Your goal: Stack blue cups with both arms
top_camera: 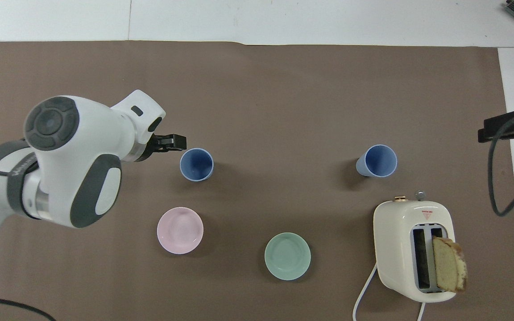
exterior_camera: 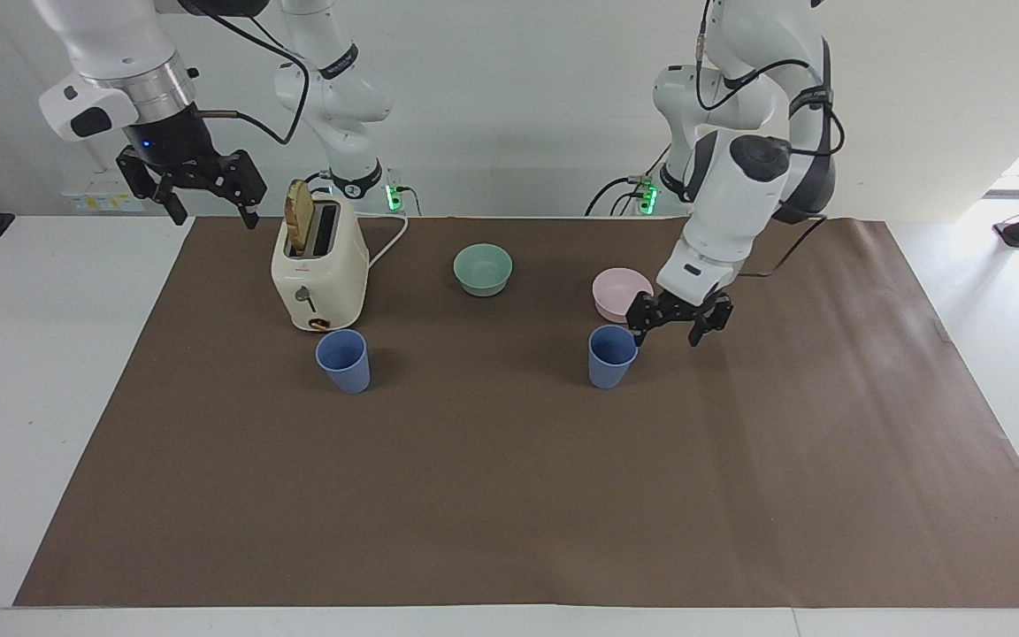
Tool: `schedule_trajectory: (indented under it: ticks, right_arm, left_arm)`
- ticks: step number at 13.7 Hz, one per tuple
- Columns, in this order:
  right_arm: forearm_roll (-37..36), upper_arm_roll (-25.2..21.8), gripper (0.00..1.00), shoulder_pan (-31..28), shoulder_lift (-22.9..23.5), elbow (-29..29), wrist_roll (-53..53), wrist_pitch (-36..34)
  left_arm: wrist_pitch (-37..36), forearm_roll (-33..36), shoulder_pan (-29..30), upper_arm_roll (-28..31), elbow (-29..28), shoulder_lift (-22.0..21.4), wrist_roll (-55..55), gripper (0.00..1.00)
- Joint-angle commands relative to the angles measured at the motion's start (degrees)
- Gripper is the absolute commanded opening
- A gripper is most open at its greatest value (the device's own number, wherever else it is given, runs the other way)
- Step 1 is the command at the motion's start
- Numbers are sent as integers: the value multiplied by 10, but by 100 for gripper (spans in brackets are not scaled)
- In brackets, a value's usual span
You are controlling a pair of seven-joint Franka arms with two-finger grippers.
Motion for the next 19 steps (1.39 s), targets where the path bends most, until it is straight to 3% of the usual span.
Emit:
schedule_trajectory:
  ticks: [1,7,10,16,19]
  right_arm:
    - [-1,2,100,-4,-13,-15,1,7]
    - [-1,2,100,-4,-13,-15,2,7]
    - [-1,2,100,-4,-12,-15,1,7]
    - [0,2,100,-4,-21,-21,-3,-8]
    - [13,2,100,-2,-24,-94,4,61]
  left_arm:
    - [-68,15,46,-3,16,-40,76,100]
    - [-248,55,123,-2,178,-33,194,100]
    - [-323,56,145,-1,229,-33,227,100]
    - [-335,50,147,-4,222,-39,223,100]
    - [-336,50,151,-4,221,-40,222,100]
